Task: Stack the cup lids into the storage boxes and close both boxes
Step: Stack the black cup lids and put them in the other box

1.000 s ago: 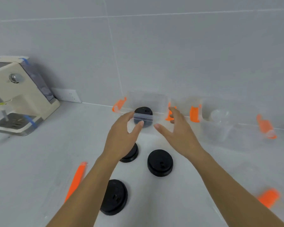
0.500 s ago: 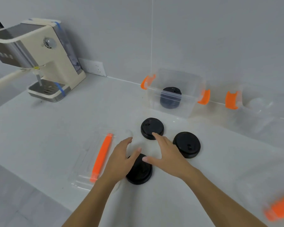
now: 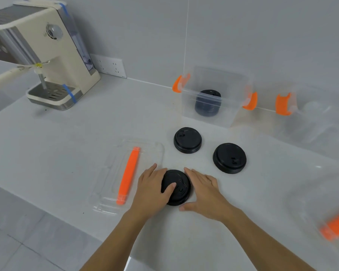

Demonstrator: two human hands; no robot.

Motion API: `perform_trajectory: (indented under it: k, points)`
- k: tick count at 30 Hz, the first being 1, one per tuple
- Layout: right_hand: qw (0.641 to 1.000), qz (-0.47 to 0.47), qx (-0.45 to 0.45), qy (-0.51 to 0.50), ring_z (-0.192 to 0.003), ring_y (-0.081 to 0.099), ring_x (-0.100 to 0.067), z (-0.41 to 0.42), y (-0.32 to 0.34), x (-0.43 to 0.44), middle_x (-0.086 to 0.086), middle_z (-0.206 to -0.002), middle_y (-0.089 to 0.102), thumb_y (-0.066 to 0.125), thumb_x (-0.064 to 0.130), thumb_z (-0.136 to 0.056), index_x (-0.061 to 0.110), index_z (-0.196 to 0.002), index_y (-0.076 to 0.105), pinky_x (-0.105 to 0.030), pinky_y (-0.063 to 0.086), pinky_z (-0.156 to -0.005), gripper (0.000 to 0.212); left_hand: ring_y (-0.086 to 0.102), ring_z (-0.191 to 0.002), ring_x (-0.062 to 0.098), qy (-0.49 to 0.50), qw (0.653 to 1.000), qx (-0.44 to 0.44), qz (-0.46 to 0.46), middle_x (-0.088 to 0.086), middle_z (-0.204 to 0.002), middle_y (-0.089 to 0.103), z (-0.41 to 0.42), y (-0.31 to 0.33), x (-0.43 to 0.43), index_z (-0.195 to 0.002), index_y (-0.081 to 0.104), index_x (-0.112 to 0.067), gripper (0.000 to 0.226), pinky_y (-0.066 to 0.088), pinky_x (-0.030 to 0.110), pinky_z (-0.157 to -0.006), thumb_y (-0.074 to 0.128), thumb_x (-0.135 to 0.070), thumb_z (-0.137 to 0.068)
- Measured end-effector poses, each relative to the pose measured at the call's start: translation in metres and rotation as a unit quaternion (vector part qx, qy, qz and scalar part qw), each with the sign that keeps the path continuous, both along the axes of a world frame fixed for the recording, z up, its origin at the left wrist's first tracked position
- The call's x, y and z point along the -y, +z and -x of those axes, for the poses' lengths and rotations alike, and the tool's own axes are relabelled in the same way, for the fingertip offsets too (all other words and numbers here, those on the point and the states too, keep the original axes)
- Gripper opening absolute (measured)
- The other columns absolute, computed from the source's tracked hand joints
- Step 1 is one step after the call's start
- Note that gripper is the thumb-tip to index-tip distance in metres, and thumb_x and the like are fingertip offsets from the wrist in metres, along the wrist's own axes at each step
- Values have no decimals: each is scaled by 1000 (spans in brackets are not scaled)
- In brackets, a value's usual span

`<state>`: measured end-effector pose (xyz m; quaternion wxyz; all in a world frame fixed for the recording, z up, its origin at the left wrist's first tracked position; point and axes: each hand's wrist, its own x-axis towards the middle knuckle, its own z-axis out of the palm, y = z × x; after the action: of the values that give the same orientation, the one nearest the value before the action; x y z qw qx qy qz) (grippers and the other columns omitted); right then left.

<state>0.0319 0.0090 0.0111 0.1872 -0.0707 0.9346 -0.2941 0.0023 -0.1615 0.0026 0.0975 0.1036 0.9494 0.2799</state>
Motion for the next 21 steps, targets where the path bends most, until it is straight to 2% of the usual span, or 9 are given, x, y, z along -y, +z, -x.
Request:
perform_trajectory:
  k: [3, 6, 8, 10, 13, 15, 18, 21]
  points:
    - [1000, -7, -24, -11, -145, 3, -4, -2, -4, 3, 8, -157, 17, 66, 50, -76, 24, -149, 11, -25, -4, -112, 94, 14, -146, 16, -3, 1000, -13, 18, -1, -146, 44, 0, -1, -3, -139, 42, -15, 55, 7, 31, -117, 47, -43, -91]
    - [999, 8, -44, -28, -142, 13, -3, -4, -4, 5, 11, -151, 27, 68, 46, -76, 26, -146, 19, -18, -1, -105, 88, 12, -146, 16, -1, 1000, -12, 23, -1, -146, 42, 0, 0, -5, -140, 39, -15, 53, 4, 30, -117, 46, -40, -93]
    - [998, 25, -48, -43, -135, 21, -2, -6, -1, 5, 14, -141, 37, 71, 43, -73, 27, -143, 26, -16, 4, -100, 84, 11, -146, 16, -5, 1000, -2, 25, -1, -147, 42, -1, 1, -6, -141, 38, -15, 53, 4, 30, -117, 45, -40, -93]
    - [996, 48, -42, -60, -125, 31, -2, -7, 4, 3, 19, -127, 42, 73, 39, -71, 29, -137, 33, -18, 12, -98, 79, 19, -144, 18, -9, 1000, 3, 10, 0, -145, 44, 0, 5, -8, -140, 39, -15, 54, 9, 29, -115, 46, -40, -93]
    - [990, 100, -9, -100, -109, 31, 0, -7, 13, -4, 23, -122, 39, 76, 32, -69, 32, -137, 34, -20, 21, -98, 80, 44, -126, 17, -11, 996, 32, -81, 0, -136, 51, 4, 19, -12, -137, 43, -15, 53, 29, 23, -105, 52, -38, -90]
    - [981, 142, 0, -129, -112, 36, -1, -6, 19, -12, 22, -126, 40, 78, 28, -67, 33, -138, 34, -17, 28, -96, 83, 47, -122, 13, -9, 987, 70, -144, -5, -134, 50, 8, 29, -18, -137, 42, -18, 50, 35, 22, -99, 56, -31, -90]
    - [967, 192, -9, -168, -107, 47, 5, -3, 29, -26, 22, -122, 46, 81, 20, -66, 42, -127, 36, -8, 37, -83, 79, 52, -118, 13, 13, 968, 96, -232, -6, -128, 54, 16, 44, -29, -131, 47, -20, 44, 44, 20, -93, 59, -21, -89]
    - [960, 199, -37, -195, -105, 52, -1, -2, 38, -44, 13, -124, 51, 80, 17, -68, 37, -130, 40, -11, 42, -83, 77, 51, -111, 9, 67, 933, 130, -330, -8, -125, 50, 21, 57, -48, -130, 45, -18, 48, 41, 11, -76, 64, -14, -86]
